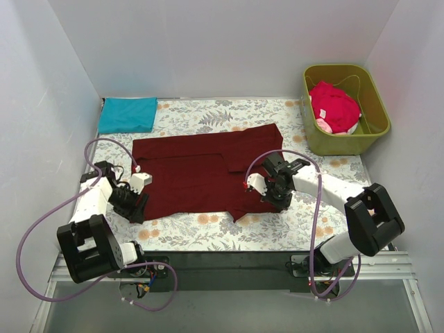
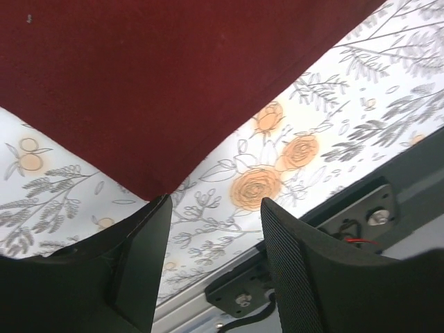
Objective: Fold and stack the t-shirts
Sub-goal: Fold the tshirt
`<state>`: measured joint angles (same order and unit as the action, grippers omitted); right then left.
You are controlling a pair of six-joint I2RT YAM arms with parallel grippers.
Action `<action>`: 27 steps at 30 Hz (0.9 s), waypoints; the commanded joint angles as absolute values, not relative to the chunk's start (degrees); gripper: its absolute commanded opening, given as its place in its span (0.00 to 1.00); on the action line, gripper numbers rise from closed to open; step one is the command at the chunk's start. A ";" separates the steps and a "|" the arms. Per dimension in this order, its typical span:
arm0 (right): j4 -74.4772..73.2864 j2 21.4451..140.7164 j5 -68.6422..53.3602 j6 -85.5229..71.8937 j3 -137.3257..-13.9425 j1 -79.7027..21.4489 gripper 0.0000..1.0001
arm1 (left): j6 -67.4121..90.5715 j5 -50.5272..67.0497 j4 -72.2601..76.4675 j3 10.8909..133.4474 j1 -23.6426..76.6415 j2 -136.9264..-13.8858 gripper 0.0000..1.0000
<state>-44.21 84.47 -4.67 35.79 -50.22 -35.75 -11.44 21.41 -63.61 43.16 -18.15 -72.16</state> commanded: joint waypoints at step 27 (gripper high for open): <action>-52.03 77.26 -8.44 37.09 -57.48 -30.67 0.01 | -34.10 16.08 -61.16 44.02 -18.72 -72.42 0.00</action>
<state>-49.47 79.44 -7.14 36.53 -55.20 -31.07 -33.26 13.74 -57.23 39.70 -18.26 -72.75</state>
